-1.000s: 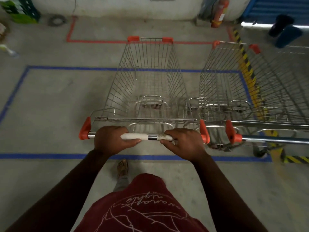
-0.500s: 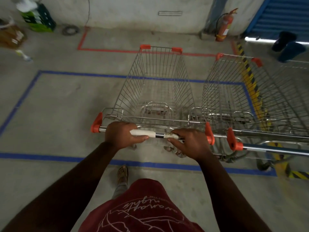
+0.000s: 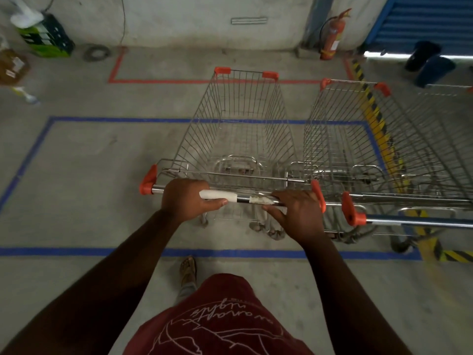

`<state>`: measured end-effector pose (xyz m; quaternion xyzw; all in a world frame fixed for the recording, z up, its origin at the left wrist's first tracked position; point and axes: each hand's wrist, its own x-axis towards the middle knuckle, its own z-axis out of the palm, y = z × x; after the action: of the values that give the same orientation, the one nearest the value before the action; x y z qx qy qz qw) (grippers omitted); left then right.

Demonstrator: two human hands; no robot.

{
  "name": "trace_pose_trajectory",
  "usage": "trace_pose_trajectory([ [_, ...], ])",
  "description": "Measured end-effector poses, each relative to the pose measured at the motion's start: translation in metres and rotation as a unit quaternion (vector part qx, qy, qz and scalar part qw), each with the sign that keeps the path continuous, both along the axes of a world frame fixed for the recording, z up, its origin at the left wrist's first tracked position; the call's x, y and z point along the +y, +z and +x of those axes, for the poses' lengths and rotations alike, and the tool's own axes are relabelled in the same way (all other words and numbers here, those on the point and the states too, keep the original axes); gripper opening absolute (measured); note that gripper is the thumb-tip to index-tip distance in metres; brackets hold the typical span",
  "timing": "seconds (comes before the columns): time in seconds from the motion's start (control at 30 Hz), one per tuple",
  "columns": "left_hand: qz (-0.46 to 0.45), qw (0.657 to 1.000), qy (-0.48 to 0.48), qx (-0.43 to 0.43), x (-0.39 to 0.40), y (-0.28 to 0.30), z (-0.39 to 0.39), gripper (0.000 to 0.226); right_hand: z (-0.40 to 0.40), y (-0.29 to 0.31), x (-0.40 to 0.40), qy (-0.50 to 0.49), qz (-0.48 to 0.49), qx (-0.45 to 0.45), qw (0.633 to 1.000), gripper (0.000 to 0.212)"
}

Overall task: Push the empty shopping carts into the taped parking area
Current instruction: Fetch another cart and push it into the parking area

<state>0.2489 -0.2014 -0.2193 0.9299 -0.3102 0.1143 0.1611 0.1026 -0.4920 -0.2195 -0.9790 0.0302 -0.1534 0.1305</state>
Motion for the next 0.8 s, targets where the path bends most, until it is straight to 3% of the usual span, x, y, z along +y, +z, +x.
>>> trace_pose_trajectory([
  [0.2, 0.008, 1.000, 0.015, 0.007, -0.015, -0.003, -0.011, 0.066, -0.004, 0.001, -0.019, 0.004, -0.002, 0.008, 1.000, 0.039],
  [0.4, 0.040, 0.999, 0.025, 0.020, 0.022, -0.013, -0.020, 0.066, -0.014, -0.006, 0.020, 0.006, -0.023, -0.024, 0.999, 0.035],
  [0.6, 0.035, 0.996, 0.037, 0.073, 0.033, -0.012, -0.026, 0.077, -0.022, -0.007, 0.031, -0.009, 0.000, 0.001, 1.000, 0.040],
  [0.8, 0.033, 0.997, 0.029, 0.063, 0.040, -0.009, -0.020, 0.081, -0.023, -0.007, 0.041, -0.007, -0.010, 0.000, 1.000, 0.040],
])
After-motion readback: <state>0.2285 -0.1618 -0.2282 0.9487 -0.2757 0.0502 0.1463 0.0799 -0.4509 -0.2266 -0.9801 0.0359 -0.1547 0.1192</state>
